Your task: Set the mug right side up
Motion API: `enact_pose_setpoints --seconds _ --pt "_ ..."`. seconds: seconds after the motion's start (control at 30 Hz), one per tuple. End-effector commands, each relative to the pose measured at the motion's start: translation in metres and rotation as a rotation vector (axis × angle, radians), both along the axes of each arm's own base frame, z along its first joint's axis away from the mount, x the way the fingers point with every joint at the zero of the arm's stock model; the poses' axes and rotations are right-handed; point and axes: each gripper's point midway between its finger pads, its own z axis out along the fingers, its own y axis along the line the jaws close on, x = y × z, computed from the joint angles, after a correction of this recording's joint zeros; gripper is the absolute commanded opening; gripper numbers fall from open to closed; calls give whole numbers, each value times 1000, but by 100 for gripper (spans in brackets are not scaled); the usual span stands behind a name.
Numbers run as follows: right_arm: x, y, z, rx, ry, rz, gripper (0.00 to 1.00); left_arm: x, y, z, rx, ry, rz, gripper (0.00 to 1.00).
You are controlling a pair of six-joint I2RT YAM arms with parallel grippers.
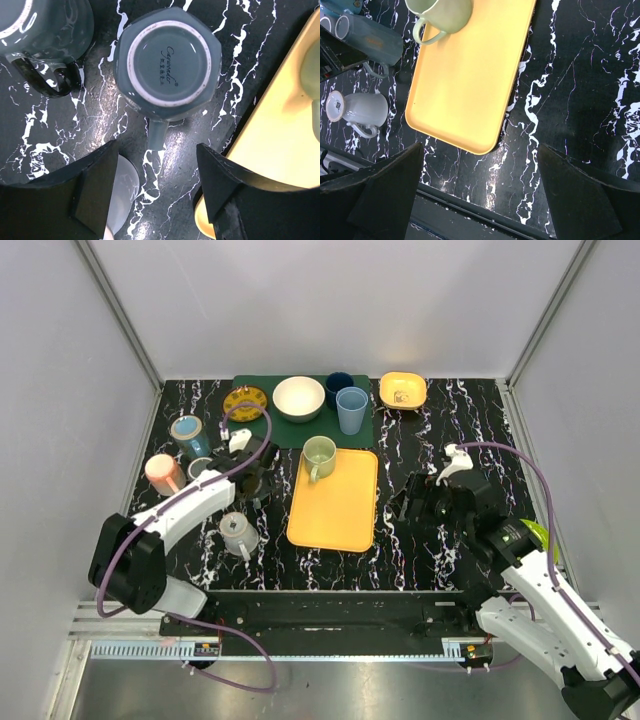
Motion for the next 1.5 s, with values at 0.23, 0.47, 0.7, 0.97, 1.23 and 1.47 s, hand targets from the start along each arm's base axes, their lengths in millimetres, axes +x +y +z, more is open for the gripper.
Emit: enact_pose_setpoints --seconds 0.23,0.47,0.7,0.97,1.23,1.47 --pt "7 13 11 41 -38 35 100 31 0 -15 -47 6 9 56" --pt "7 10 6 21 -32 27 100 30 1 -27 -59 30 -5 47" --pt "7 10 3 20 -24 27 100 32 -2 -26 -70 24 -28 13" --pt "6 10 6 27 -25 27 100 30 -9 -16 -112 0 -64 0" --pt "3 16 10 53 -18 53 100 24 -23 75 -260 -264 -183 0" --pt "-16 60 39 282 -42 262 100 -5 -65 175 -616 -602 -383 0"
